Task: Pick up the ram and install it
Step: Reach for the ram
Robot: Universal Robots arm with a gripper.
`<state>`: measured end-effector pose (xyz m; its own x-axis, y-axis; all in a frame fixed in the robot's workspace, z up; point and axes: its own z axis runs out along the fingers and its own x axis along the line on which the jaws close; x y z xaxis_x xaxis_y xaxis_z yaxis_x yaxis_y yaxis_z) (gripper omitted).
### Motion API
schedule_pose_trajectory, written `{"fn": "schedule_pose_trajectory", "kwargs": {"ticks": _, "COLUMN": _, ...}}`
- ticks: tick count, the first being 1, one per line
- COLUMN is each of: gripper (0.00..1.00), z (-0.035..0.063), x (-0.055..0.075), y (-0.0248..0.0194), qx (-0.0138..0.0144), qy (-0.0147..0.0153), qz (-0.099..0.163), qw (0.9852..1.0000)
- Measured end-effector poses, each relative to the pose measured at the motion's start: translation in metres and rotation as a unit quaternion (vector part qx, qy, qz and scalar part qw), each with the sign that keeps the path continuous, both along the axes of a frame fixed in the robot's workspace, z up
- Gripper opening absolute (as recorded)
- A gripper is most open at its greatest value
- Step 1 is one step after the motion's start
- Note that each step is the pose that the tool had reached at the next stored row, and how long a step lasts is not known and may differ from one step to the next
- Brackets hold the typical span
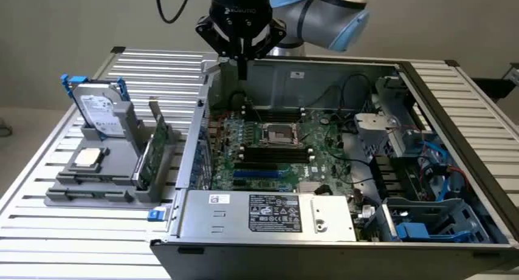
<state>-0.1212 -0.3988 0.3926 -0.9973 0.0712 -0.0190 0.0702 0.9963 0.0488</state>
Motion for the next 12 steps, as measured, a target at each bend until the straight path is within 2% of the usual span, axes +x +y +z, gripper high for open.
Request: {"fn": "schedule_pose_trajectory", "kwargs": {"ticks": 12, "gripper": 0.11, "z": 0.0001, "x": -0.0012, "y": 0.0000, "qx": -0.0001, "qy": 0.0000, "qz": 0.000, "qw": 1.0000}}
